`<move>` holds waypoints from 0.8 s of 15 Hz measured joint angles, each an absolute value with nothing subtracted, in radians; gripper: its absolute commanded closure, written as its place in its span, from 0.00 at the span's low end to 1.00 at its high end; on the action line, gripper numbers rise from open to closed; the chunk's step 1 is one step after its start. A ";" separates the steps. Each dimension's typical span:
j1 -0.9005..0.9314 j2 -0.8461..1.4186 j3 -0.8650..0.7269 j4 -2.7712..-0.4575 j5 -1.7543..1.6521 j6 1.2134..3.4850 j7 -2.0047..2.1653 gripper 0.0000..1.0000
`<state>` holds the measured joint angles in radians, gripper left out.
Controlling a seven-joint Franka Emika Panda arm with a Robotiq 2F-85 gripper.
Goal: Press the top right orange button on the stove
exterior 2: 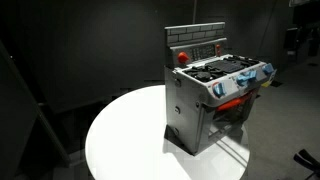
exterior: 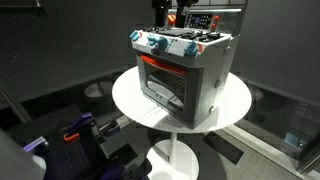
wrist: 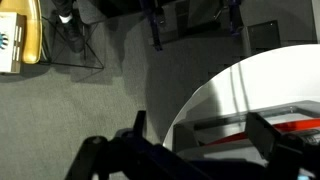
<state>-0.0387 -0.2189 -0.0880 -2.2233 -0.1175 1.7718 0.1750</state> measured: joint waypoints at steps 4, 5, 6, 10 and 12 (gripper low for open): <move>-0.039 -0.219 -0.088 -2.223 -0.117 1.772 0.175 0.00; -0.039 -0.219 -0.088 -2.223 -0.117 1.772 0.175 0.00; -0.039 -0.219 -0.088 -2.223 -0.117 1.772 0.175 0.00; -0.039 -0.216 -0.084 -2.223 -0.117 1.776 0.175 0.00; -0.039 -0.215 -0.081 -2.219 -0.117 1.786 0.175 0.00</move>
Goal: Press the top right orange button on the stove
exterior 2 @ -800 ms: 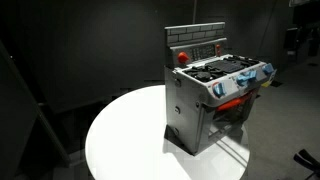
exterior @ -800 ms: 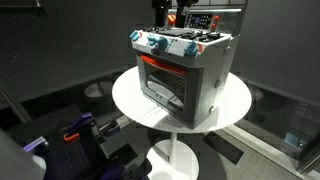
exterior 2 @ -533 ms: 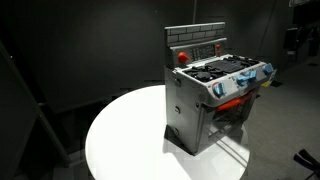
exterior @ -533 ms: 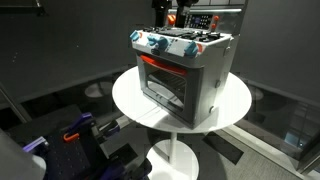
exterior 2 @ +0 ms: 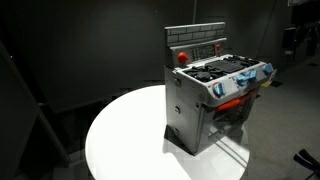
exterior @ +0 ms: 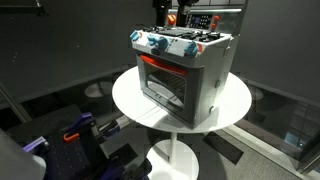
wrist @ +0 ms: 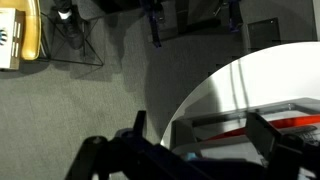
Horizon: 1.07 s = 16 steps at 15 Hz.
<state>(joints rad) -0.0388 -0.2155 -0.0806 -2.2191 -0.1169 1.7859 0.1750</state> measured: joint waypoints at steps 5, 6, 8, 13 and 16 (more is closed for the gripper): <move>-0.039 -0.212 -0.074 -2.202 -0.116 1.807 0.175 0.00; -0.039 -0.211 -0.074 -2.203 -0.116 1.807 0.175 0.00; -0.039 -0.210 -0.074 -2.203 -0.116 1.807 0.175 0.00; -0.039 -0.209 -0.073 -2.204 -0.116 1.807 0.175 0.00; -0.039 -0.206 -0.073 -2.202 -0.116 1.812 0.175 0.00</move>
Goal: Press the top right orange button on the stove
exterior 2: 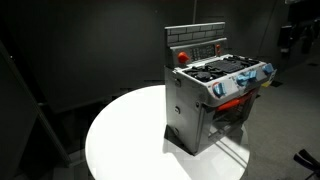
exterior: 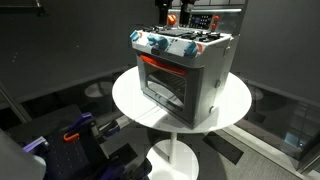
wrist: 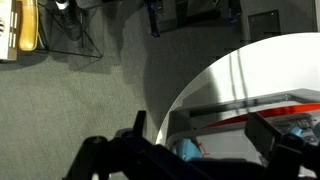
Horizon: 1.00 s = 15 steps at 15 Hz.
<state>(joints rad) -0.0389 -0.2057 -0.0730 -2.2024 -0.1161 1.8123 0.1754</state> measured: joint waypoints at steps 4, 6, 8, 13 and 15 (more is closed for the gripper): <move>-0.039 -0.204 -0.073 -2.187 -0.115 1.853 0.176 0.00; -0.039 -0.199 -0.073 -2.169 -0.114 1.879 0.176 0.00; -0.039 -0.186 -0.073 -2.145 -0.113 1.916 0.177 0.00; -0.040 -0.111 -0.073 -2.073 -0.113 2.049 0.197 0.00; -0.040 -0.061 -0.073 -2.035 -0.113 2.097 0.209 0.00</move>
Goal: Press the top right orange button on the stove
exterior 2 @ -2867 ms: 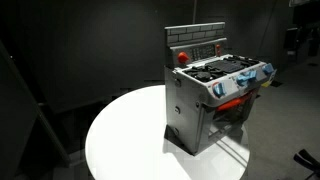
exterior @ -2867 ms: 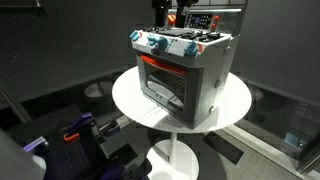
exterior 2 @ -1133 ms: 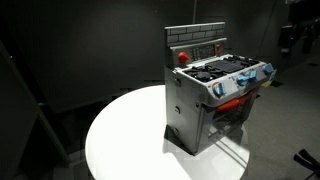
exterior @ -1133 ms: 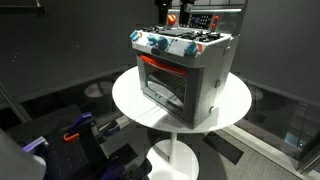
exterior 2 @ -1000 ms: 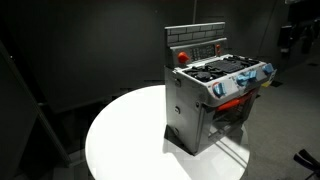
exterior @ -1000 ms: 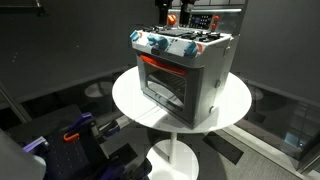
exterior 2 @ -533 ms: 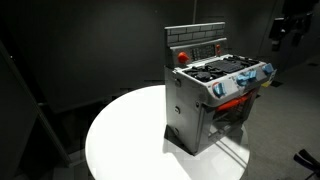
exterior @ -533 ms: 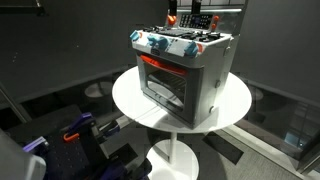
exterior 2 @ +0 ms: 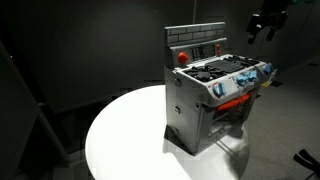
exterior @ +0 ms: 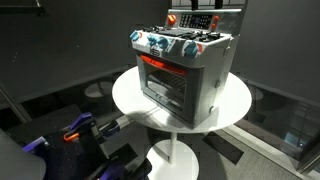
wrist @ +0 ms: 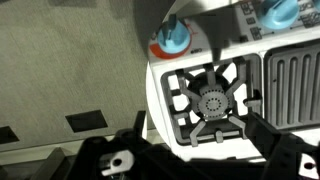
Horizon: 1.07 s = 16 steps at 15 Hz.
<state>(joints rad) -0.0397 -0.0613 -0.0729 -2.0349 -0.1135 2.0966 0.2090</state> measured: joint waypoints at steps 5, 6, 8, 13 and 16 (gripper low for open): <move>-0.038 0.087 -0.071 -1.900 -0.113 2.139 0.241 0.00; -0.038 0.118 -0.071 -1.868 -0.113 2.139 0.251 0.00; -0.035 0.175 -0.071 -1.806 -0.113 2.138 0.264 0.00; -0.026 0.283 -0.071 -1.673 -0.103 2.135 0.278 0.00; -0.021 0.324 -0.071 -1.616 -0.101 2.125 0.279 0.00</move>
<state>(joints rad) -0.0205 0.3241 -0.0707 -1.6161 -0.1012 2.1254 0.2791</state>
